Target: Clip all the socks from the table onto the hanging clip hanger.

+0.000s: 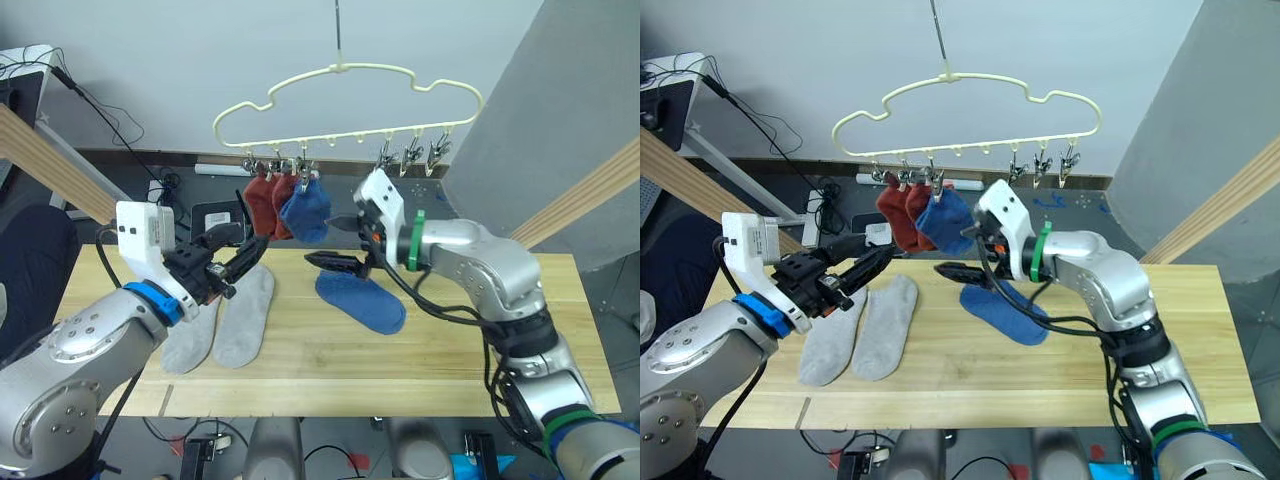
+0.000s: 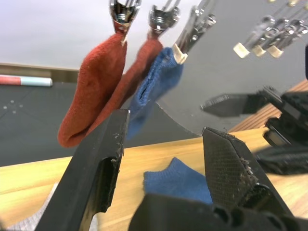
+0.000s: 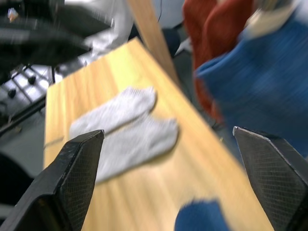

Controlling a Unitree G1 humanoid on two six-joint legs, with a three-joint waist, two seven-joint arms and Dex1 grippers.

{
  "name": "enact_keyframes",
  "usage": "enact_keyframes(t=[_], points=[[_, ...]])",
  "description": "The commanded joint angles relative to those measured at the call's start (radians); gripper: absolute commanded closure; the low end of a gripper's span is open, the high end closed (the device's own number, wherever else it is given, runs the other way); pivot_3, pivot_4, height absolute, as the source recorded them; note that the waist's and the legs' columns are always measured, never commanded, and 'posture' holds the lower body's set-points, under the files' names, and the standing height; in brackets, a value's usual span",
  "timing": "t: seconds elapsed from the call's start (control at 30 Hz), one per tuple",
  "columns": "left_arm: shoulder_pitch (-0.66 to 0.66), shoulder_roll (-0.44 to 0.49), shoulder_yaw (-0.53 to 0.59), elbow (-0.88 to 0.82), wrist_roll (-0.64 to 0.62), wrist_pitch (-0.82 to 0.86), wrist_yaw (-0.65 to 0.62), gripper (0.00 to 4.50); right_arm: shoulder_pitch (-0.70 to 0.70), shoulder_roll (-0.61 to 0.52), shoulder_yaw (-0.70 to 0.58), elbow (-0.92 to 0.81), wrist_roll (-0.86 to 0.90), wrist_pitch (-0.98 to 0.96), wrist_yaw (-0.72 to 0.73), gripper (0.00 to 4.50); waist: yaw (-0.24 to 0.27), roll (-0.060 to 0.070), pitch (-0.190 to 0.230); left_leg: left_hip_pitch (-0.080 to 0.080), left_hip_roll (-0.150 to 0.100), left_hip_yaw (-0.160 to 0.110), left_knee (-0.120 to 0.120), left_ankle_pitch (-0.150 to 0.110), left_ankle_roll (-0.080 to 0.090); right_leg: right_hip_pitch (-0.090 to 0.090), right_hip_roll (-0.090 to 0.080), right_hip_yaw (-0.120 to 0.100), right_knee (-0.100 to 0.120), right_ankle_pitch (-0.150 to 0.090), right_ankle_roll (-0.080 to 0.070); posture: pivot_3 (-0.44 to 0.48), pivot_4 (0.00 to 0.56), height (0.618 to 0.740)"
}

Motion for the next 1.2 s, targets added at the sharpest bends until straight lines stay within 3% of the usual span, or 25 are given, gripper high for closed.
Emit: enact_keyframes(t=[0.03, 0.2, 0.37, 0.47, 0.67, 0.97, 1.2], points=[[0.029, -0.008, -0.002, -0.047, 0.027, -0.056, -0.011, 1.74, 0.025, -0.042, -0.045, -0.112, 0.054, 0.040, 0.007, 0.02, 0.001, 0.000, 0.000, 0.000, 0.000, 0.000, 0.000, 0.000, 0.000, 0.000, 0.000, 0.000, 0.000, 0.000, 0.000, -0.062, 0.332, 0.740], [0.039, -0.034, -0.075, -0.027, 0.131, -0.144, -0.041, 1.74, 0.081, -0.118, -0.114, -0.246, 0.084, 0.130, -0.058, 0.02, 0.005, 0.000, 0.000, 0.000, 0.000, -0.001, 0.000, 0.000, 0.000, 0.000, 0.001, -0.001, 0.001, 0.001, -0.001, -0.119, 0.328, 0.740], [0.081, -0.066, -0.095, -0.004, 0.182, -0.283, -0.183, 1.74, 0.123, -0.038, -0.227, -0.361, 0.108, 0.232, -0.241, 0.02, -0.002, 0.000, -0.001, 0.000, 0.000, 0.000, 0.000, 0.000, 0.000, 0.000, 0.001, 0.000, 0.000, 0.001, -0.001, -0.140, 0.318, 0.740], [0.055, -0.068, -0.077, 0.038, 0.111, -0.267, -0.215, 1.74, 0.157, -0.016, -0.245, -0.463, 0.099, 0.262, -0.316, 0.02, -0.004, 0.001, -0.005, 0.000, 0.000, 0.000, 0.000, 0.001, 0.000, 0.000, 0.001, -0.001, 0.000, 0.001, -0.001, -0.164, 0.306, 0.740], [-0.026, 0.069, -0.088, 0.170, 0.079, -0.238, -0.423, 1.74, 0.209, 0.115, -0.277, -0.587, 0.112, 0.354, -0.462, 0.02, -0.020, 0.000, -0.018, 0.000, 0.000, -0.001, 0.000, 0.001, 0.000, 0.000, 0.001, -0.001, 0.001, 0.001, -0.001, -0.216, 0.280, 0.740], [-0.153, 0.102, -0.121, 0.244, 0.086, -0.277, -0.602, 1.74, 0.178, 0.172, -0.296, -0.552, 0.053, 0.394, -0.607, 0.02, -0.041, -0.001, -0.031, 0.000, 0.000, -0.001, -0.001, 0.002, 0.000, 0.000, 0.002, -0.001, 0.001, 0.001, -0.002, -0.253, 0.273, 0.740], [-0.237, 0.089, -0.139, 0.257, 0.064, -0.248, -0.597, 1.74, 0.165, 0.232, -0.299, -0.536, 0.005, 0.418, -0.689, 0.02, -0.061, 0.000, -0.035, 0.000, 0.000, 0.000, -0.001, 0.002, 0.001, 0.000, 0.002, 0.000, 0.001, 0.001, -0.002, -0.268, 0.288, 0.740]])
